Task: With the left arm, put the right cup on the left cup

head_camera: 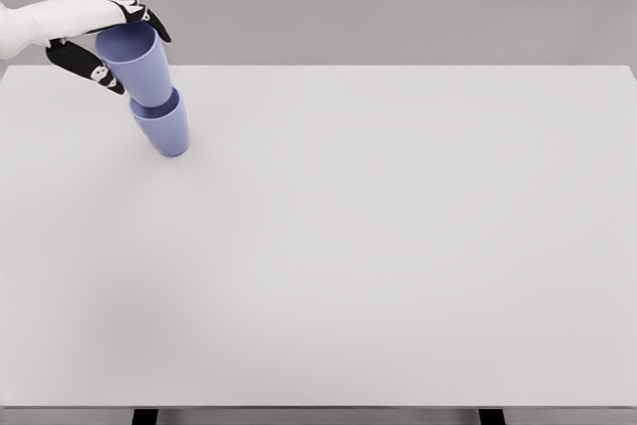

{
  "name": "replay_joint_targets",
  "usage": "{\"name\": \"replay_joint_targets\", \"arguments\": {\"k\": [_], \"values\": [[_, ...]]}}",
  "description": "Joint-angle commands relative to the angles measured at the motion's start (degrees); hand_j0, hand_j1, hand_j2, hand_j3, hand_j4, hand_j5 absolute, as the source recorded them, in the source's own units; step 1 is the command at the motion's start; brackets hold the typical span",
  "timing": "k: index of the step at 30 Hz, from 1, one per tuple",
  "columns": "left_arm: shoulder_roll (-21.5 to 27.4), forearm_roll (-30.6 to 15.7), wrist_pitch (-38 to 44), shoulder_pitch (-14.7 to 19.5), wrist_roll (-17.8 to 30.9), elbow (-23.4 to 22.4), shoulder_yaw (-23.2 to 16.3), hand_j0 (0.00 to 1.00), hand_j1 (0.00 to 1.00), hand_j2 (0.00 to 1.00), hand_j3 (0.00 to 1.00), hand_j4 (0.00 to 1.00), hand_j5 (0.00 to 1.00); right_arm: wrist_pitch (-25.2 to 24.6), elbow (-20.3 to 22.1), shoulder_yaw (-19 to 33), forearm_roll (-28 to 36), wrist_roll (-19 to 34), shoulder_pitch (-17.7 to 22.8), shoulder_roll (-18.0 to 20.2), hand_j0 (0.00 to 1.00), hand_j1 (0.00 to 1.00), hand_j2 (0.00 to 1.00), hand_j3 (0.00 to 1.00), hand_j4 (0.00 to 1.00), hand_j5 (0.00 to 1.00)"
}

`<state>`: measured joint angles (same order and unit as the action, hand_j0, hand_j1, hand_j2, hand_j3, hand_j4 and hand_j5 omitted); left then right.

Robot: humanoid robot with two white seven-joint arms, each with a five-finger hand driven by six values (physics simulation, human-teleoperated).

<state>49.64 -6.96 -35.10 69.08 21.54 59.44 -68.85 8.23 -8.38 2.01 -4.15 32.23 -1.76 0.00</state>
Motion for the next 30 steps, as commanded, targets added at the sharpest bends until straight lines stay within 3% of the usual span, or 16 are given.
{"name": "replay_joint_targets", "arguments": {"k": [1, 30], "values": [[-0.1, -0.3, 0.1, 0.0, -0.1, -0.7, 0.2, 0.52, 0.52, 0.52, 0.52, 0.52, 0.52, 0.0, -0.1, 0.0, -0.1, 0.0, 0.0, 0.0, 1.0, 1.0, 1.0, 1.0, 1.0, 1.0], [-0.6, -0.3, 0.1, -0.3, -0.2, -0.8, 0.1, 0.52, 0.52, 0.52, 0.52, 0.52, 0.52, 0.0, -0.1, 0.0, -0.1, 0.0, 0.0, 0.0, 1.0, 1.0, 1.0, 1.0, 1.0, 1.0]]}}
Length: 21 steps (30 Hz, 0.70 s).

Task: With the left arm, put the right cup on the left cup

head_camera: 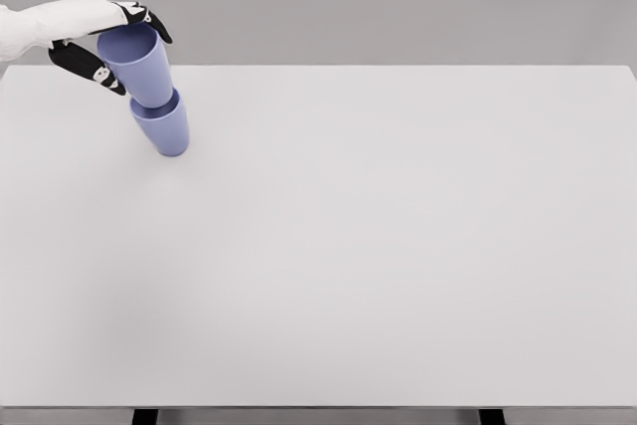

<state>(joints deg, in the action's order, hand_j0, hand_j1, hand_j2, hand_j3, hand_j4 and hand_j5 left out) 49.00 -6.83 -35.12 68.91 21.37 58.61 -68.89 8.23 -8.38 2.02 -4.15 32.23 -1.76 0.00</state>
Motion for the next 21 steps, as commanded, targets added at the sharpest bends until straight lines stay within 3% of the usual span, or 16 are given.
{"name": "replay_joint_targets", "arguments": {"k": [1, 21], "values": [[0.0, -0.4, 0.1, -0.1, -0.1, -0.2, -0.4, 0.52, 0.52, 0.52, 0.52, 0.52, 0.52, 0.0, 0.0, 0.0, -0.1, 0.0, 0.0, 0.0, 1.0, 1.0, 1.0, 1.0, 1.0, 1.0], [-2.6, -0.1, 0.1, 0.0, -0.1, -4.2, -1.4, 0.52, 0.52, 0.52, 0.52, 0.52, 0.52, 0.0, -0.1, 0.0, -0.1, 0.0, 0.0, 0.0, 1.0, 1.0, 1.0, 1.0, 1.0, 1.0]]}}
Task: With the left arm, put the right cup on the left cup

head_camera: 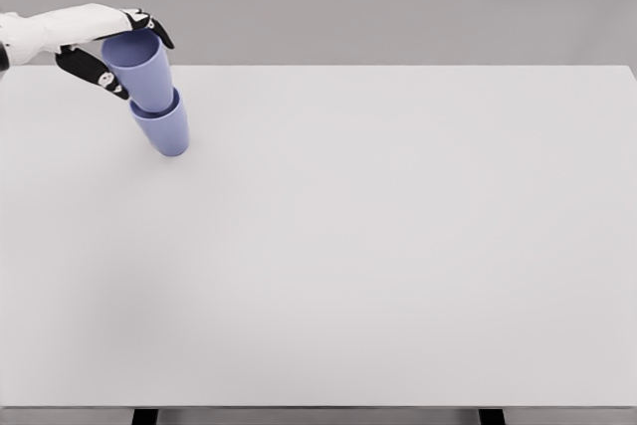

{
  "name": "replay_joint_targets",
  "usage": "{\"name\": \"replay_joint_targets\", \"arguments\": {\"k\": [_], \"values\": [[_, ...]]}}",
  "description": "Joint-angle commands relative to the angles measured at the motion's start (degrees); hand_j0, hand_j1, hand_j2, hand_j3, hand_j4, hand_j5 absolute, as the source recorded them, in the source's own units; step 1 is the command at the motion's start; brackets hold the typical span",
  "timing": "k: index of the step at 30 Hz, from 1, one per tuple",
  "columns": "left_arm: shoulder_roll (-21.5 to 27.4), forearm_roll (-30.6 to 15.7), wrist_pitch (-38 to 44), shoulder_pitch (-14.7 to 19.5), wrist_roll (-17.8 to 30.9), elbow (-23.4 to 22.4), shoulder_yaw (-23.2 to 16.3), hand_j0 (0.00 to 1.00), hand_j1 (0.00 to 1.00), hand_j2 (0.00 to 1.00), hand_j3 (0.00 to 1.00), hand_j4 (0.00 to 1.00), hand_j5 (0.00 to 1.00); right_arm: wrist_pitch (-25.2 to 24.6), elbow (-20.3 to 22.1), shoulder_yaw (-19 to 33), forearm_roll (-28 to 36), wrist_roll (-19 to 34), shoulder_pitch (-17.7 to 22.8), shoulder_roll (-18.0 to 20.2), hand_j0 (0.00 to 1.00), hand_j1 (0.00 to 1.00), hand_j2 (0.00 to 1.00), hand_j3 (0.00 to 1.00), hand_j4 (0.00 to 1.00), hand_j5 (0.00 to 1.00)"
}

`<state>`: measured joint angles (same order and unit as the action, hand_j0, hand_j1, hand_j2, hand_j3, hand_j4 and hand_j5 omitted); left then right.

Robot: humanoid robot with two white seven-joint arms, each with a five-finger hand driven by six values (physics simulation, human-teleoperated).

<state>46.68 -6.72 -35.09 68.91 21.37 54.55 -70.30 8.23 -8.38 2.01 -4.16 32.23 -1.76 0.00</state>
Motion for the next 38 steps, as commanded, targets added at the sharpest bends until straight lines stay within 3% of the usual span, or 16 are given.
{"name": "replay_joint_targets", "arguments": {"k": [1, 10, 11, 12, 14, 22, 24, 27, 30, 32, 34, 35, 38], "values": [[-0.3, -0.2, 0.1, 0.0, -0.1, -0.1, 0.0, 0.52, 0.52, 0.52, 0.52, 0.52, 0.52, 0.0, 0.0, 0.0, -0.1, 0.0, 0.0, 0.0, 1.0, 1.0, 1.0, 1.0, 1.0, 1.0], [-0.3, -0.2, 0.1, -0.6, -0.2, -0.1, 0.1, 0.55, 0.55, 0.55, 0.55, 0.55, 0.55, 0.0, -0.1, 0.0, -0.1, 0.0, 0.0, 0.0, 1.0, 1.0, 1.0, 1.0, 1.0, 1.0], [-0.3, -0.2, 0.1, -0.6, -0.4, -0.1, 0.1, 0.61, 0.61, 0.61, 0.61, 0.61, 0.61, 0.0, 0.0, 0.0, -0.1, 0.0, 0.0, 0.0, 1.0, 1.0, 1.0, 1.0, 1.0, 1.0], [-0.3, -0.2, 0.1, -0.6, -0.4, -0.1, 0.1, 0.8, 0.8, 0.8, 0.8, 0.8, 0.8, 0.0, 0.0, 0.0, -0.1, 0.0, 0.0, 0.0, 1.0, 1.0, 1.0, 1.0, 1.0, 1.0], [-0.3, -0.2, 0.1, -0.6, -0.6, -0.1, 0.1, 1.0, 1.0, 1.0, 1.0, 1.0, 1.0, 0.0, 0.0, 0.0, -0.1, 0.0, 0.0, 0.0, 1.0, 1.0, 1.0, 1.0, 1.0, 1.0], [0.6, -0.3, 0.1, -0.9, -0.9, 1.4, 0.6, 1.0, 1.0, 1.0, 1.0, 1.0, 1.0, 0.0, -0.1, 0.0, -0.1, 0.0, 0.0, 0.0, 1.0, 1.0, 1.0, 1.0, 1.0, 1.0], [5.2, -1.3, 0.1, -0.9, -0.9, 8.2, 1.1, 1.0, 1.0, 1.0, 1.0, 1.0, 1.0, 0.0, 0.0, 0.0, -0.1, 0.0, 0.0, 0.0, 1.0, 1.0, 1.0, 1.0, 1.0, 1.0], [15.2, -7.8, 0.1, -1.1, -0.6, 21.5, 1.0, 1.0, 1.0, 1.0, 1.0, 1.0, 1.0, 0.0, 0.0, 0.0, -0.1, 0.0, 0.0, 0.0, 1.0, 1.0, 1.0, 1.0, 1.0, 1.0], [25.1, -11.9, 0.1, -3.1, -0.3, 37.2, 1.8, 1.0, 1.0, 1.0, 1.0, 1.0, 1.0, 0.0, -0.1, 0.0, -0.1, 0.0, 0.0, 0.0, 1.0, 1.0, 1.0, 1.0, 1.0, 1.0], [28.3, -12.5, 0.1, -9.5, -0.2, 45.5, 5.8, 1.0, 1.0, 1.0, 1.0, 1.0, 1.0, 0.0, 0.0, 0.0, -0.1, 0.0, 0.0, 0.0, 1.0, 1.0, 1.0, 1.0, 1.0, 1.0], [27.1, -12.5, 0.1, -20.6, -0.2, 46.5, 14.7, 1.0, 1.0, 1.0, 1.0, 1.0, 1.0, 0.0, 0.0, 0.0, -0.1, 0.0, 0.0, 0.0, 1.0, 1.0, 1.0, 1.0, 1.0, 1.0], [26.2, -12.4, 0.1, -22.4, -0.2, 46.5, 15.8, 1.0, 1.0, 1.0, 1.0, 1.0, 1.0, 0.0, -0.1, 0.0, -0.1, 0.0, 0.0, 0.0, 1.0, 1.0, 1.0, 1.0, 1.0, 1.0], [22.7, -12.5, 0.1, -22.9, -0.3, 46.5, 16.1, 1.0, 1.0, 1.0, 1.0, 1.0, 1.0, 0.0, 0.0, 0.0, -0.1, 0.0, 0.0, 0.0, 1.0, 1.0, 1.0, 1.0, 1.0, 1.0]]}}
